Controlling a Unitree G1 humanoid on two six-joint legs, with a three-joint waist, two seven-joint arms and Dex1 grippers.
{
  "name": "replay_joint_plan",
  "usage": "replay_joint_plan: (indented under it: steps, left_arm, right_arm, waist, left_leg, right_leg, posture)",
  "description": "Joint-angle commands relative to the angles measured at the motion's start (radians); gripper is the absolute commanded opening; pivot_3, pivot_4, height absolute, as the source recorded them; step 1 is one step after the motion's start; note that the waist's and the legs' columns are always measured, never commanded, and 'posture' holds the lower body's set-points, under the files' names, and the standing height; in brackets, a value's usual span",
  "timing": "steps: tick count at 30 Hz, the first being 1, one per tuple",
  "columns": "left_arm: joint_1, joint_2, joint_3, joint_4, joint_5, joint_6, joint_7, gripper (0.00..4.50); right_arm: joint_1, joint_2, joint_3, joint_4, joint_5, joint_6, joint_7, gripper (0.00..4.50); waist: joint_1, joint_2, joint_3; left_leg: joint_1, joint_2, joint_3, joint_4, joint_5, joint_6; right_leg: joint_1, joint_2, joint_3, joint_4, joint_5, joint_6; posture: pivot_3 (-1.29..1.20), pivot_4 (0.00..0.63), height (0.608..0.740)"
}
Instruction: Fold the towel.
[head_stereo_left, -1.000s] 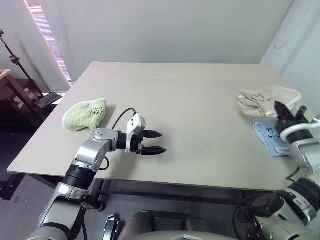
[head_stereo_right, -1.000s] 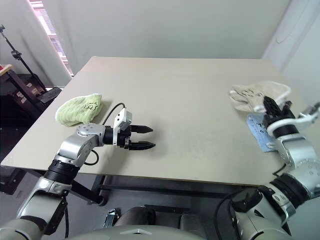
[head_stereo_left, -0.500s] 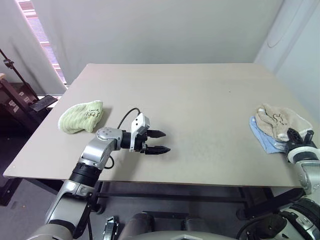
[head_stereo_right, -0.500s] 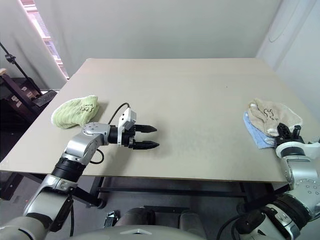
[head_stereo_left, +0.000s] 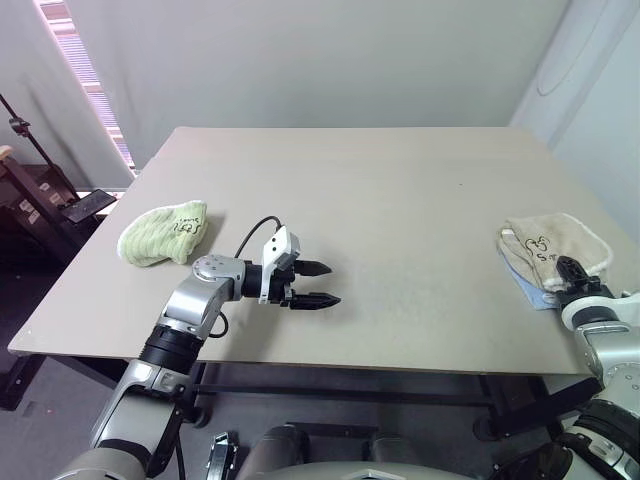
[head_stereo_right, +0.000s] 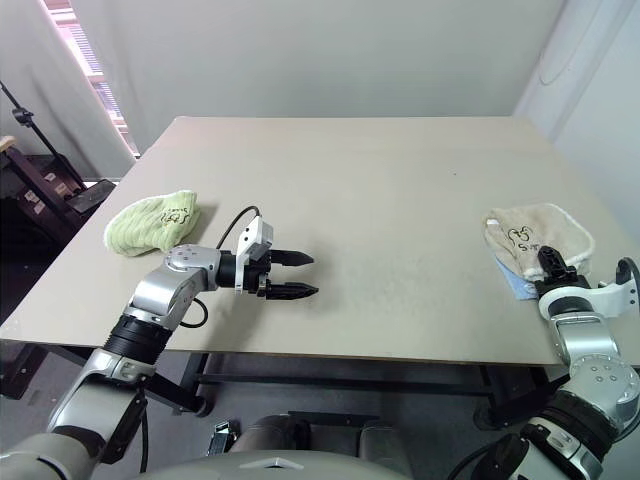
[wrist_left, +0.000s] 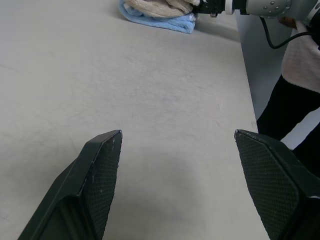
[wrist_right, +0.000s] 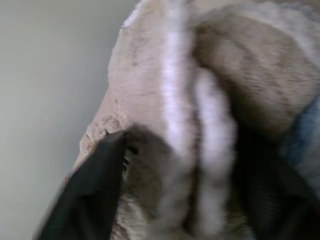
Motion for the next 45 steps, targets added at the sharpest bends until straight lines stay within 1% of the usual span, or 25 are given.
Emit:
replay_joint_plan:
  steps: [1,2,7,11,14,16,18,20,21,23,25,28,30,35,39,40,43,45]
  left_arm:
    - [-0.014,0.014,0.022,-0.012,-0.004,-0.009,0.004,3.79]
    - [-0.015,0.016,0.025,-0.011,-0.003,-0.009,0.006,3.79]
    - [-0.019,0.022,0.032,-0.005,-0.007,-0.009,0.012,3.79]
    - [-0.021,0.028,0.04,0.001,-0.01,-0.008,0.018,3.79]
    - [-0.024,0.033,0.062,0.002,-0.02,-0.009,0.03,3.79]
    - [-0.022,0.035,0.091,-0.001,-0.038,-0.001,0.043,3.79]
    - [-0.017,0.032,0.132,-0.005,-0.061,0.007,0.067,3.79]
    - [0.002,0.031,0.186,-0.026,-0.103,0.009,0.08,3.79]
    - [0.013,0.037,0.204,-0.044,-0.121,0.025,0.085,3.79]
    - [0.043,0.045,0.23,-0.07,-0.139,0.017,0.09,3.79]
    - [0.082,0.047,0.241,-0.1,-0.142,-0.011,0.091,3.79]
    - [0.127,0.046,0.241,-0.162,-0.165,0.017,0.101,3.79]
    - [0.152,0.037,0.231,-0.197,-0.17,0.016,0.108,3.79]
    - [0.196,0.038,0.267,-0.248,-0.199,0.0,0.123,3.79]
    - [0.257,0.076,0.298,-0.282,-0.189,-0.063,0.112,3.79]
    - [0.273,0.093,0.317,-0.276,-0.197,-0.075,0.099,3.79]
    - [0.327,0.112,0.355,-0.309,-0.206,-0.087,0.125,3.79]
    - [0.356,0.105,0.371,-0.319,-0.205,-0.09,0.153,3.79]
  right_arm:
    - [0.013,-0.023,-0.018,-0.047,0.035,-0.008,-0.016,4.29]
    - [0.022,-0.024,-0.036,-0.05,0.058,0.0,-0.03,4.45]
    - [0.098,-0.057,-0.08,-0.099,0.213,0.078,-0.021,4.45]
    - [0.193,-0.122,-0.109,-0.173,0.346,0.154,0.029,4.45]
    - [0.299,-0.195,-0.128,-0.247,0.435,0.22,0.104,4.45]
    - [0.387,-0.257,-0.102,-0.349,0.432,0.263,0.191,4.45]
    - [0.471,-0.327,-0.038,-0.536,0.314,0.237,0.281,4.45]
    - [0.454,-0.351,0.032,-0.662,0.19,0.125,0.349,4.45]
    - [0.439,-0.37,0.076,-0.688,0.128,0.083,0.383,4.45]
    - [0.417,-0.445,0.212,-0.726,-0.012,0.03,0.482,4.45]
    - [0.377,-0.481,0.344,-0.737,-0.1,-0.022,0.576,4.45]
    - [0.338,-0.516,0.543,-0.72,-0.3,-0.151,0.694,4.45]
    - [0.292,-0.491,0.608,-0.667,-0.345,-0.203,0.751,4.45]
    - [0.194,-0.407,0.716,-0.575,-0.407,-0.251,0.795,4.45]
    - [0.196,-0.393,0.775,-0.538,-0.448,-0.269,0.864,4.45]
    - [0.197,-0.382,0.798,-0.549,-0.461,-0.267,0.861,4.45]
    - [0.188,-0.366,0.808,-0.545,-0.445,-0.248,0.883,4.45]
    - [0.178,-0.358,0.811,-0.517,-0.449,-0.248,0.902,4.45]
  waist:
    - [0.001,0.0,0.0]
    - [0.002,0.0,0.0]
    - [0.006,0.0,0.0]
    - [0.003,0.001,0.0]
    - [0.003,0.002,0.001]
    - [0.002,0.002,0.001]
    - [-0.002,0.004,0.001]
    - [-0.011,0.003,0.002]
    - [-0.012,0.001,0.003]
    - [-0.011,0.001,0.003]
    - [-0.004,-0.001,0.004]
    - [0.01,-0.003,0.005]
    - [0.024,-0.004,0.005]
    - [0.033,-0.005,0.005]
    - [0.029,-0.005,0.005]
    - [0.028,-0.004,0.005]
    - [0.025,-0.004,0.005]
    - [0.026,-0.004,0.005]
  left_leg:
    - [0.0,0.0,0.0,0.0,0.0,0.0]
    - [0.0,0.0,0.0,0.0,0.0,0.0]
    - [-0.001,0.0,-0.001,0.0,0.0,0.0]
    - [-0.002,0.0,0.0,-0.001,0.0,0.0]
    - [-0.002,0.0,0.0,-0.001,0.0,0.0]
    - [-0.002,0.0,0.0,-0.001,0.0,0.0]
    - [-0.003,0.0,0.0,-0.001,0.0,0.0]
    - [-0.002,0.001,0.0,-0.001,-0.001,0.0]
    - [-0.002,0.002,0.0,0.0,-0.001,-0.001]
    - [-0.001,0.002,0.0,0.0,-0.002,-0.002]
    - [-0.001,0.002,0.002,0.0,-0.002,-0.003]
    - [-0.002,0.002,0.002,0.0,-0.002,-0.003]
    - [-0.004,0.001,0.002,0.0,-0.003,-0.001]
    - [-0.004,0.0,0.002,-0.001,-0.004,0.0]
    - [-0.003,0.0,0.002,-0.001,-0.004,0.0]
    - [-0.003,0.0,0.002,-0.001,-0.004,0.0]
    - [-0.003,0.001,0.002,-0.001,-0.004,0.0]
    - [-0.002,0.001,0.002,-0.001,-0.004,0.0]
  right_leg:
    - [0.0,0.0,0.0,0.0,0.0,0.0]
    - [0.0,0.0,0.0,0.0,0.0,0.0]
    - [0.0,0.0,0.0,-0.002,0.0,0.0]
    - [0.0,-0.001,0.0,-0.002,0.0,0.0]
    - [0.002,-0.001,0.0,-0.002,0.0,0.0]
    - [0.002,-0.001,0.0,-0.002,0.0,0.0]
    - [0.002,-0.001,0.0,-0.002,-0.001,0.0]
    - [0.002,0.0,0.0,-0.002,-0.001,0.001]
    - [0.002,0.0,0.0,-0.002,-0.001,0.001]
    - [0.002,-0.001,-0.002,-0.003,-0.001,0.001]
    - [0.0,-0.005,-0.004,-0.004,-0.001,0.001]
    - [-0.001,-0.006,-0.005,-0.007,-0.001,0.001]
    - [-0.002,-0.006,-0.006,-0.009,-0.001,0.001]
    - [-0.001,-0.007,-0.007,-0.012,0.0,0.001]
    - [-0.001,-0.007,-0.007,-0.011,0.0,0.001]
    - [-0.002,-0.007,-0.007,-0.01,0.0,0.001]
    - [-0.002,-0.006,-0.007,-0.008,0.0,0.001]
    - [-0.002,-0.006,-0.007,-0.007,0.0,0.001]
  posture:
    - [0.0,0.0,0.74]
    - [0.0,0.0,0.74]
    - [0.0,0.0,0.74]
    - [0.0,0.0,0.74]
    - [0.0,0.0,0.74]
    - [0.0,0.0,0.74]
    - [0.0,0.0,0.74]
    - [0.0,0.0,0.74]
    - [0.0,0.0,0.74]
    - [0.0,0.0,0.74]
    - [0.0,0.0,0.74]
    - [0.0,0.0,0.74]
    - [0.0,0.0,0.74]
    - [0.0,0.0,0.74]
    - [0.0,0.0,0.74]
    - [0.0,0.0,0.74]
    - [0.0,0.0,0.74]
    - [0.0,0.0,0.74]
